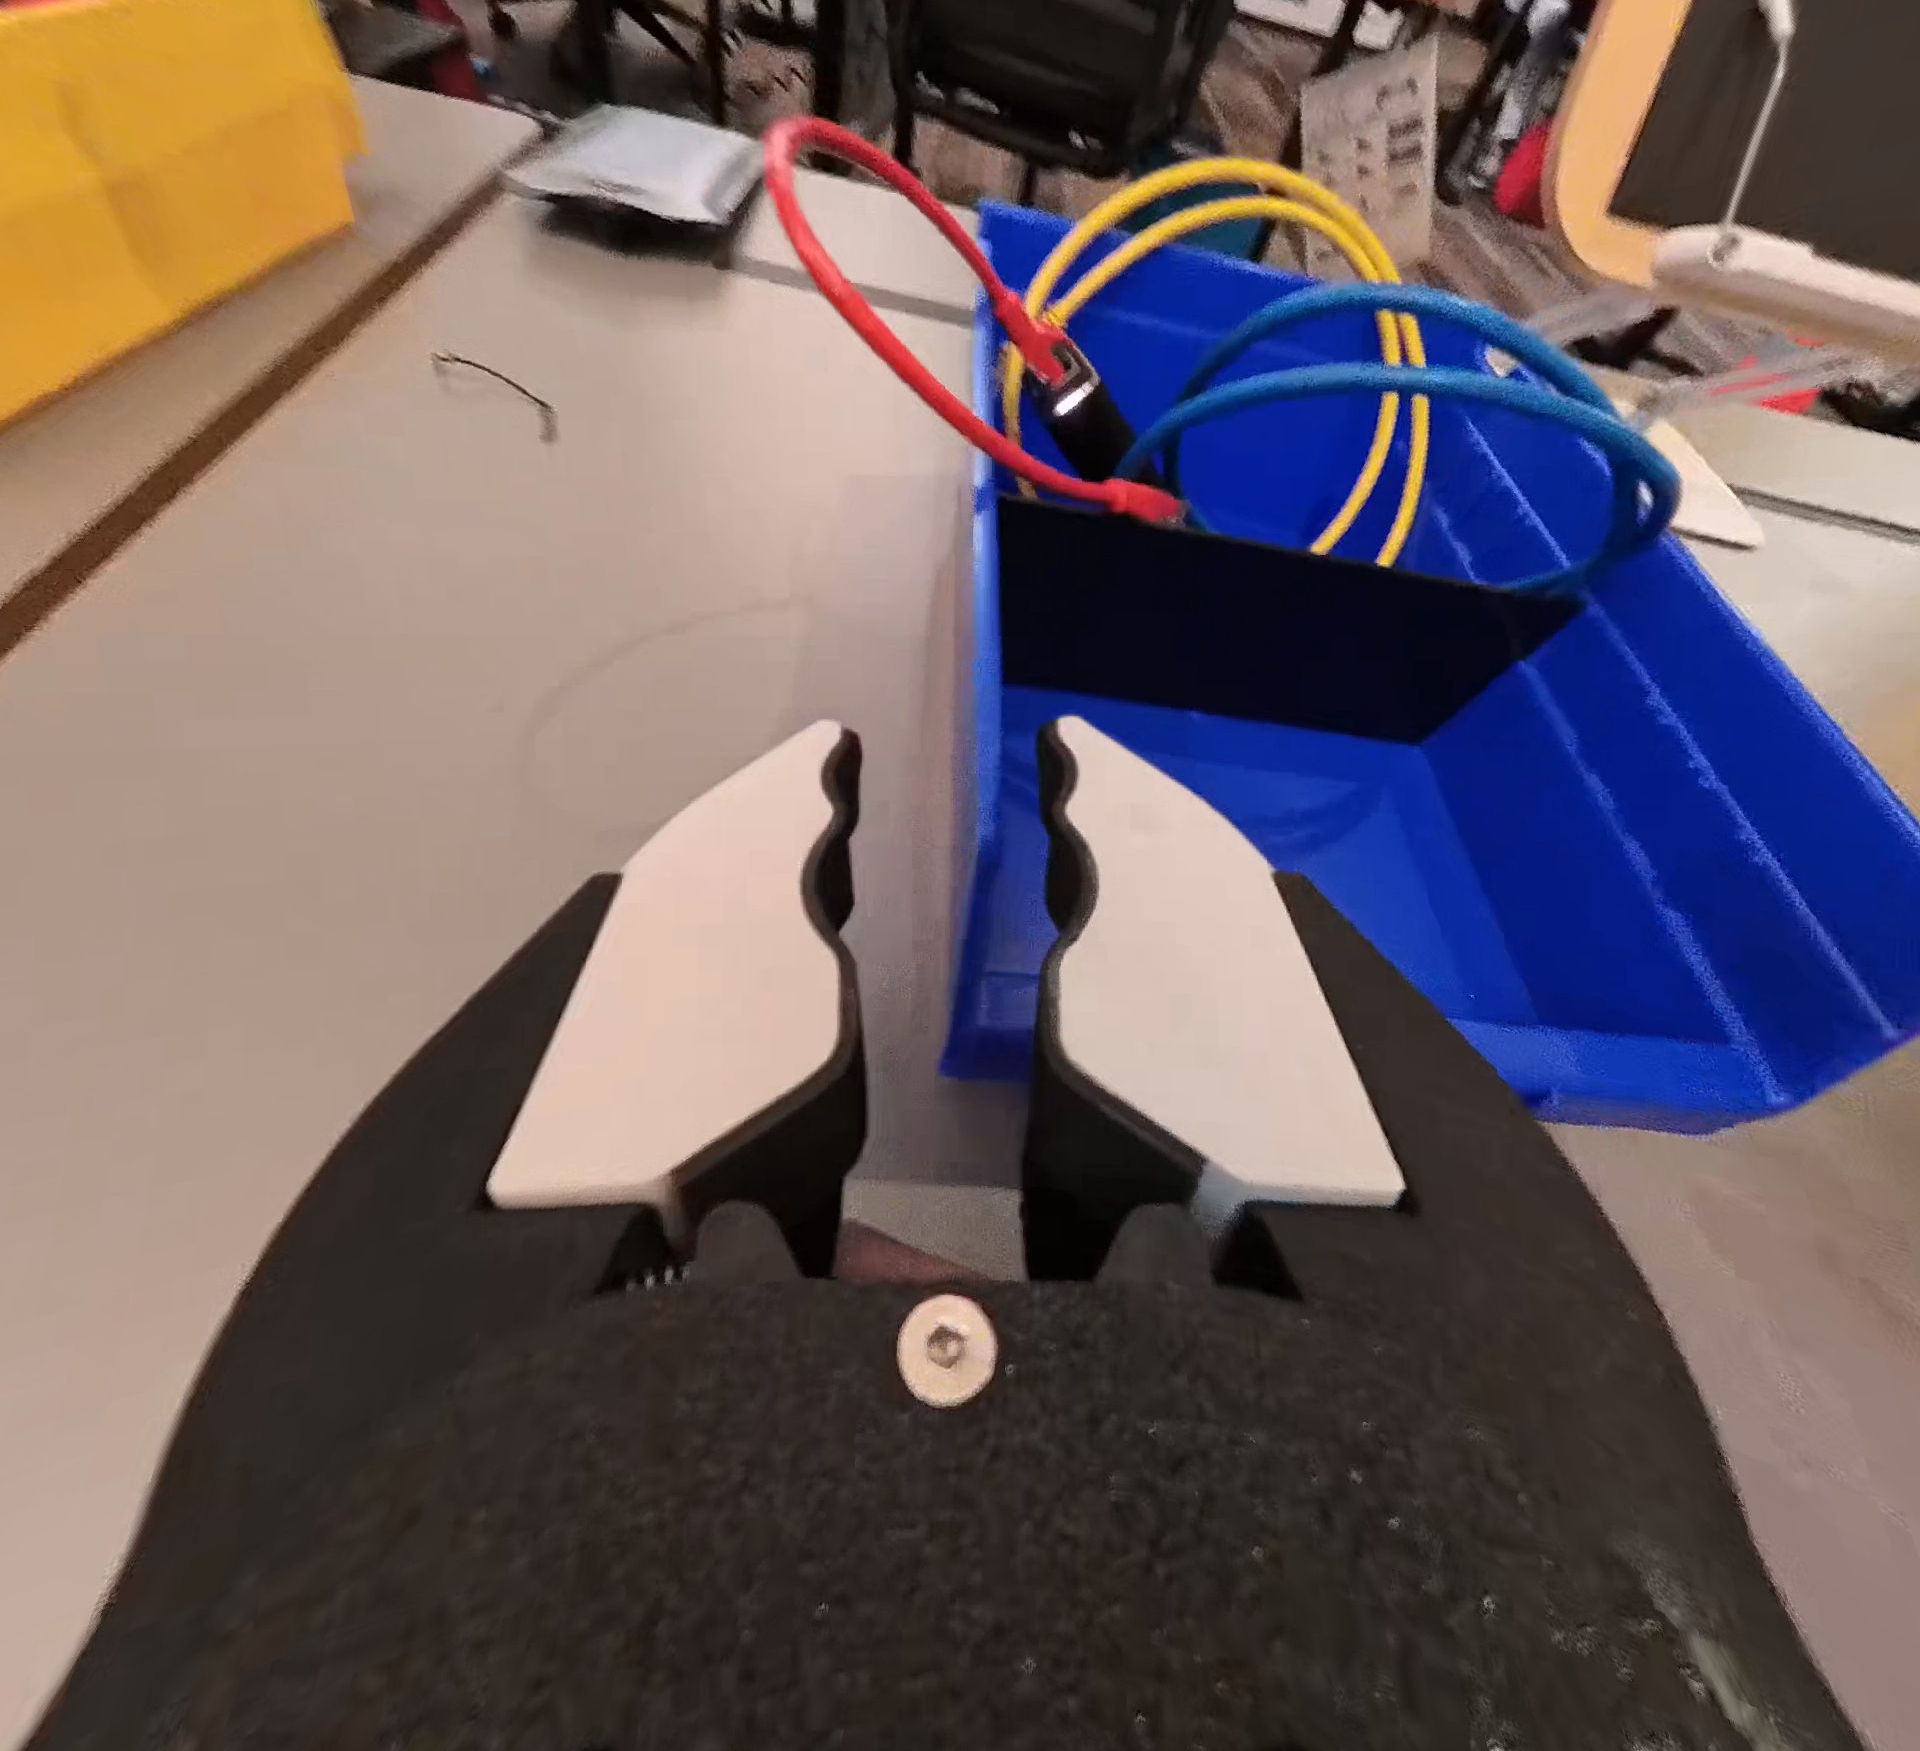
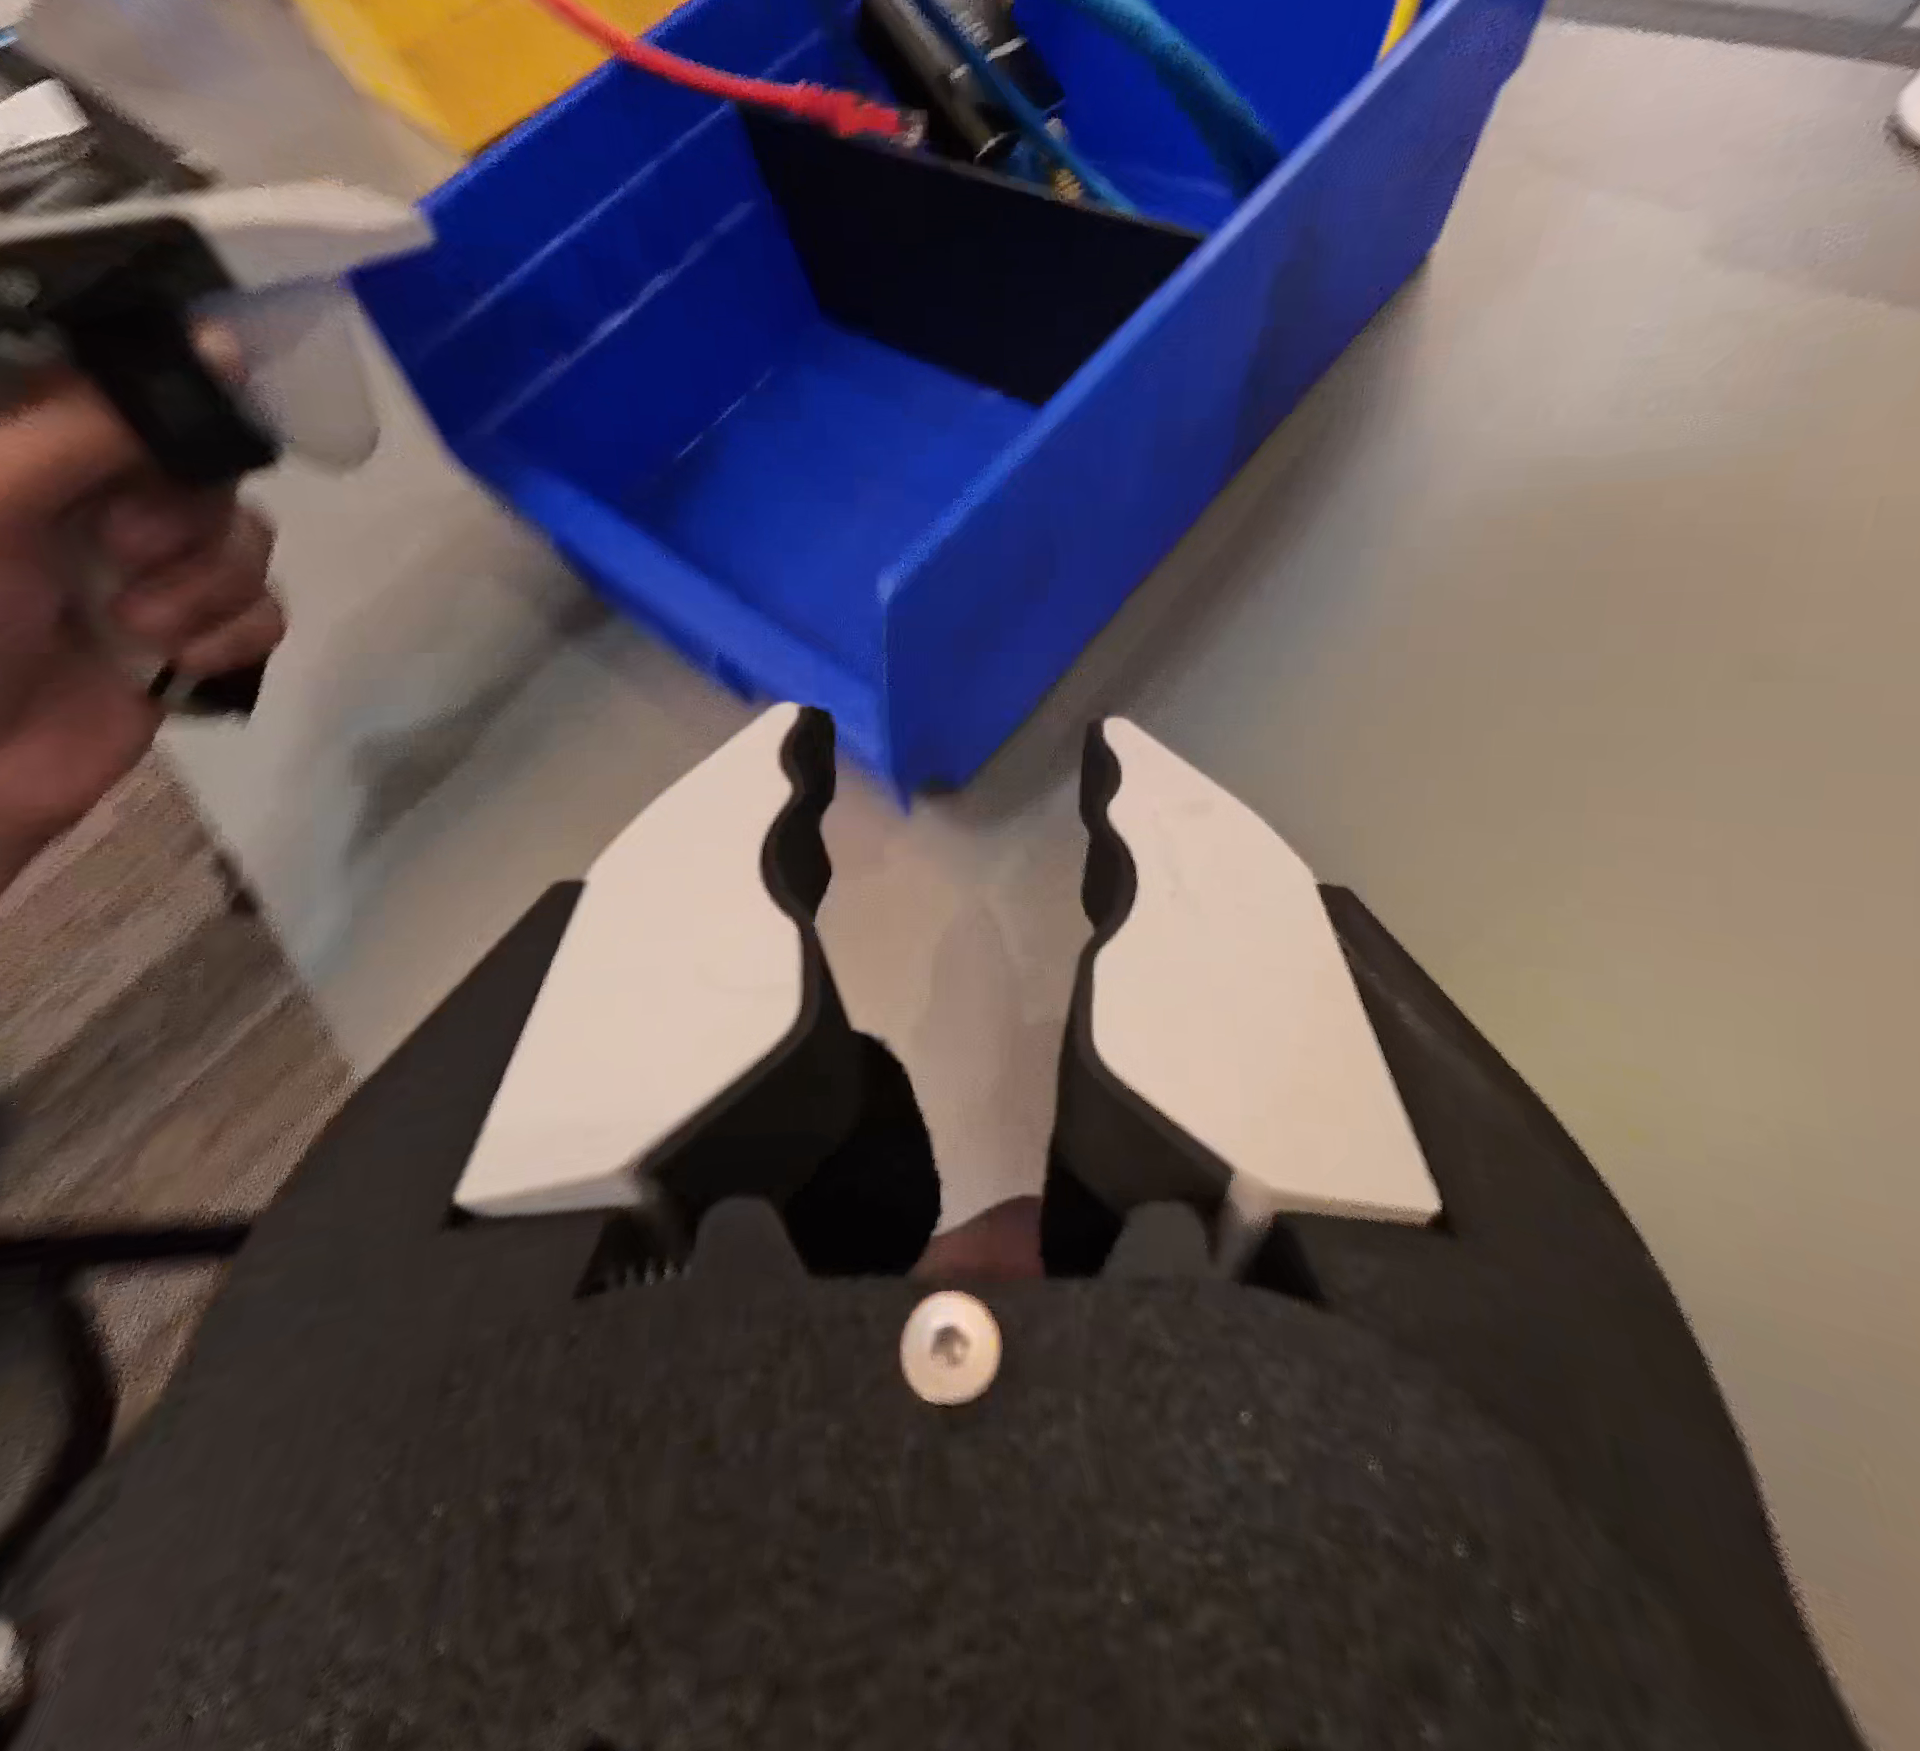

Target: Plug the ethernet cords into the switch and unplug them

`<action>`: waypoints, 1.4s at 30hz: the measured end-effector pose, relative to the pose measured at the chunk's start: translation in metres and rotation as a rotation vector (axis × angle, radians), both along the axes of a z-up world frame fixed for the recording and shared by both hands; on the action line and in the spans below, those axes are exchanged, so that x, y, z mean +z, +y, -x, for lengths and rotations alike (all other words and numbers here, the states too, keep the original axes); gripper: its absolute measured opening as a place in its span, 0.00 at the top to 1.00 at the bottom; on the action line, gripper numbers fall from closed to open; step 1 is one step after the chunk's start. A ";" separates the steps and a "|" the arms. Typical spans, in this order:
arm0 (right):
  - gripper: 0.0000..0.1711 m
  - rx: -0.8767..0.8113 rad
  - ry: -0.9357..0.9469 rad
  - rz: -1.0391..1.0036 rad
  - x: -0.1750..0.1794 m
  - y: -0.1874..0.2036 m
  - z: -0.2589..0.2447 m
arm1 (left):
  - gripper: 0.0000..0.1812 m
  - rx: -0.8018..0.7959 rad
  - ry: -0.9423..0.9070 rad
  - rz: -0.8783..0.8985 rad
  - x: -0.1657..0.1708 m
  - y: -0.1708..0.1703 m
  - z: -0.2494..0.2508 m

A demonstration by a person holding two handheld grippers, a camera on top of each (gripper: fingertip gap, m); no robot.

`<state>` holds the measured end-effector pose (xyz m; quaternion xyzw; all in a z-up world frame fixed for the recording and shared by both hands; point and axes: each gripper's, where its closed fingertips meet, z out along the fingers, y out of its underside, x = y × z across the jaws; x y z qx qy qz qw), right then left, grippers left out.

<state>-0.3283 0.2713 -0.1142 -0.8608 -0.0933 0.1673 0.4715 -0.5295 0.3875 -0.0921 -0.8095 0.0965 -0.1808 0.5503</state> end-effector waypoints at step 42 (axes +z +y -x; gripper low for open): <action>0.85 -0.794 -0.293 -0.044 -0.011 -0.203 -0.562 | 0.79 0.060 0.215 0.001 -0.013 -0.023 -0.009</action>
